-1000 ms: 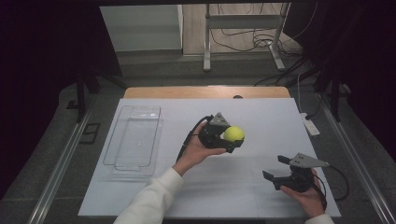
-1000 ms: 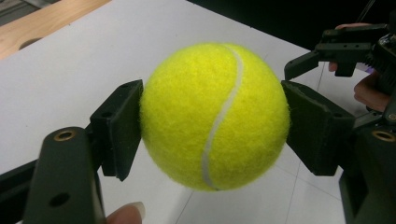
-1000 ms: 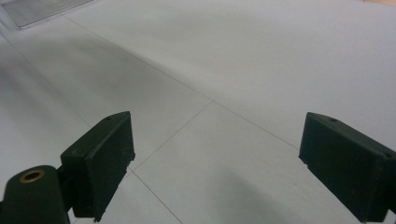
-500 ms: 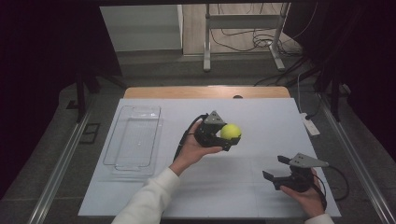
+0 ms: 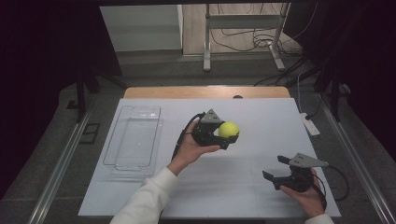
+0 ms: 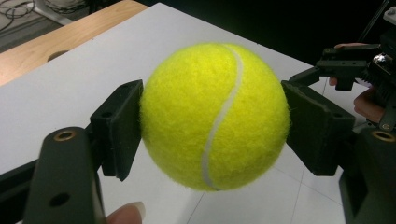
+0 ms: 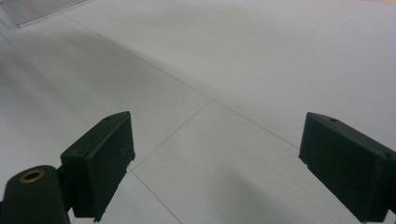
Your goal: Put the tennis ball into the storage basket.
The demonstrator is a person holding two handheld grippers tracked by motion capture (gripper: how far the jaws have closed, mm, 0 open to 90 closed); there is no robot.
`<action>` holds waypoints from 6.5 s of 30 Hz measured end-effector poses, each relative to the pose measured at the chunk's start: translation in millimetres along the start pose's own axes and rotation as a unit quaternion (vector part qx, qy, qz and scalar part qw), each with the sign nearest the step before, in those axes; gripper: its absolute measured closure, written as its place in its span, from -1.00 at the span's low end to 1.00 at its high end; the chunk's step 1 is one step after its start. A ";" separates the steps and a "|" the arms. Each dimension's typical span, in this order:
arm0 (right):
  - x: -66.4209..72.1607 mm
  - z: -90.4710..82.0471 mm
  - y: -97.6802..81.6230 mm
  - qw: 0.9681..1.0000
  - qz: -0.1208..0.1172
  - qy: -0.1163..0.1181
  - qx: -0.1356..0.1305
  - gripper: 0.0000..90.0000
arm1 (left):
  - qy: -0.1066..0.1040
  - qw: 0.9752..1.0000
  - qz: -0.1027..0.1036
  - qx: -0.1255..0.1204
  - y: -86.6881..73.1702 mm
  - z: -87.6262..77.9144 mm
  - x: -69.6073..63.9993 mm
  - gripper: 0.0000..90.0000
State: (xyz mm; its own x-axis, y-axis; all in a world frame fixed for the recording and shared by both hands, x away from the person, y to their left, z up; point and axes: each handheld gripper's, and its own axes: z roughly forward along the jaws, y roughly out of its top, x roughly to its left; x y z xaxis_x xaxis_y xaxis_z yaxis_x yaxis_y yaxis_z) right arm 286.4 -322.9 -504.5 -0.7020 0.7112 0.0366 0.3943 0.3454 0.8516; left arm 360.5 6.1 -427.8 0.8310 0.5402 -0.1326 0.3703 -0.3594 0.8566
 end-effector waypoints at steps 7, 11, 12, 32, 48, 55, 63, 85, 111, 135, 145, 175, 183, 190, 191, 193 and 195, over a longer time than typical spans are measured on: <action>0.1 0.1 -0.1 1.000 0.000 0.000 0.001 -0.77 | 0.003 1.000 0.000 -0.007 2.9 -5.3 0.8 -0.39; 0.1 0.2 -0.1 1.000 0.000 -0.001 0.002 -0.77 | 0.004 1.000 -0.002 -0.012 4.5 -9.0 2.2 -0.39; 0.1 0.3 -0.1 1.000 0.000 -0.001 0.002 -0.77 | 0.005 1.000 -0.002 -0.015 5.0 -10.6 2.6 -0.39; -0.3 0.3 0.1 1.000 0.000 -0.001 0.001 -0.77 | 0.025 0.999 -0.005 -0.040 11.5 -31.7 13.3 -0.39; -0.1 0.3 0.4 1.000 -0.001 -0.002 0.000 -0.77 | 0.042 0.998 -0.014 -0.050 10.1 -44.4 23.9 -0.39; 0.1 0.4 0.6 1.000 -0.001 -0.003 0.001 -0.77 | 0.051 0.997 -0.017 -0.055 9.5 -51.7 28.6 -0.39; 0.0 0.6 0.6 1.000 0.000 -0.003 0.000 -0.77 | 0.060 0.996 -0.022 -0.059 7.7 -57.4 34.6 -0.39; -0.4 1.2 0.5 1.000 0.000 -0.005 0.003 -0.77 | 0.089 0.993 -0.034 -0.063 3.6 -71.6 51.2 -0.39; 0.7 2.8 0.8 1.000 -0.001 -0.004 0.005 -0.77 | 0.125 0.989 -0.052 -0.062 -4.3 -88.8 73.8 -0.39; 0.3 2.6 0.8 1.000 0.001 -0.004 0.004 -0.77 | 0.164 0.981 -0.072 -0.068 -11.5 -107.8 93.2 -0.39; 0.0 2.6 0.8 1.000 0.002 -0.002 0.003 -0.77 | 0.178 0.979 -0.077 -0.069 -11.9 -114.0 98.9 -0.39; 0.8 3.1 1.3 1.000 0.000 -0.003 0.004 -0.77 | 0.221 0.969 -0.096 -0.061 -19.7 -133.9 122.7 -0.39; 0.2 2.9 1.2 1.000 0.001 -0.002 0.003 -0.77 | 0.231 0.966 -0.103 -0.059 -23.2 -135.5 129.2 -0.39; 0.3 3.0 1.2 1.000 0.000 -0.003 0.003 -0.77 | 0.237 0.964 -0.105 -0.058 -24.5 -138.3 131.7 -0.39; 0.3 3.0 1.2 1.000 0.000 -0.003 0.003 -0.77 | 0.238 0.964 -0.106 -0.057 -25.0 -139.0 132.6 -0.39; 0.1 3.0 1.2 1.000 0.001 -0.003 0.003 -0.77 | 0.240 0.963 -0.107 -0.056 -25.8 -139.8 133.9 -0.39; 0.2 3.2 1.1 1.000 0.001 -0.002 0.003 -0.77 | 0.244 0.962 -0.110 -0.055 -27.3 -141.0 136.0 -0.39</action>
State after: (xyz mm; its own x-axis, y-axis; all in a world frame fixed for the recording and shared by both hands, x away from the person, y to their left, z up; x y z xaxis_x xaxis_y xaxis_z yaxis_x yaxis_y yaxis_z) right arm 288.5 -320.4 -505.3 -0.6990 0.7143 0.0354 0.3990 0.3485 0.8481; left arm 404.8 196.7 -398.9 0.4345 0.8962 -0.0899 0.4466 -0.1277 0.8856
